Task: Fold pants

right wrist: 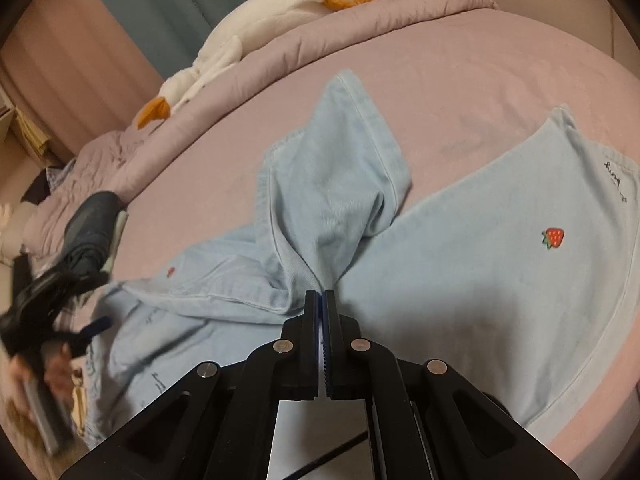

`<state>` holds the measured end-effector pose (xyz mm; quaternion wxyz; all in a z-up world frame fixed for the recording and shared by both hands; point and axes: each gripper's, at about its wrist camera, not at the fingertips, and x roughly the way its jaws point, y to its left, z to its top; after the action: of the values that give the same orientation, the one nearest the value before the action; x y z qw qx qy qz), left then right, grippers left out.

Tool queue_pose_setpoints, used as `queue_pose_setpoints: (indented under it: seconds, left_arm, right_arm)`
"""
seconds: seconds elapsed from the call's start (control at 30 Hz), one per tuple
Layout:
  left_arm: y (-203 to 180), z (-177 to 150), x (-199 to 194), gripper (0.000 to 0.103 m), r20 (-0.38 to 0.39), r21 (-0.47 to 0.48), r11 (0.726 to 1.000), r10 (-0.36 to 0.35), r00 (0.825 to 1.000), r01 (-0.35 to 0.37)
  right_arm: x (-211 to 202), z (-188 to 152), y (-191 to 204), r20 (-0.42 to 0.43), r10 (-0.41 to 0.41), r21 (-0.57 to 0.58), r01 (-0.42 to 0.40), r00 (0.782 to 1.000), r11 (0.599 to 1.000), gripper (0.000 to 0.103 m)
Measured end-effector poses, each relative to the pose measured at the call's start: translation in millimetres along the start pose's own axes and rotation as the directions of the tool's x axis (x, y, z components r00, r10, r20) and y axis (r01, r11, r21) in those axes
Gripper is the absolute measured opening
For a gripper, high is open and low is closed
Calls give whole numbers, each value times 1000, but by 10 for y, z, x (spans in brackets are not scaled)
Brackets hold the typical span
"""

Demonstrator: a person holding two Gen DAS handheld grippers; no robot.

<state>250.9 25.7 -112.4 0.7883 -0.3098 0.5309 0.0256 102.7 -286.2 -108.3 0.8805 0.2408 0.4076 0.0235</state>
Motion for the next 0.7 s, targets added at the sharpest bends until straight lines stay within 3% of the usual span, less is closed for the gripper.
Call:
queue_pose_setpoints:
  seconds: [0.07,0.13,0.17,0.3,0.4,0.5,0.6,0.7]
  left_arm:
    - [62,55,75,44,5,-39,999,8,1000,-8]
    - [80,67,8,11,55,-44,999,-22,998,24]
    - [90,62,3,4,40,-46,998,-47,998,49]
    - [78,-117,-309,3,84,-19,995,-97,992,99]
    - [46,-465,-850,3,152,62,980,-198,968,190]
    - [128,-905,-1183,3,170,104,964,-259,951,244]
    - [206,-1402,-1198,4,140,143,975,-188,972,168]
    - [402,-1708,-941,4,73,114,988,-116,991,108]
  right_arm:
    - [-14,5,-4,-2,9,1,-9,1000,1000,2]
    - [-31,23,-37,-4,19,5,-19,1000,1000,2]
    - [-48,56,-40,0,27,9,-27,1000,1000,2]
    - [-207,67,-73,43,17,-10,-17,999,1000,2]
    - [-385,101,-77,88,-14,-38,17,996,999,2]
    - [-519,103,-134,84,-29,-43,32,996,999,2]
    - [-499,53,-158,31,-68,-83,71,997,994,2]
    - [-400,113,-113,-42,-132,-152,124,990,981,3]
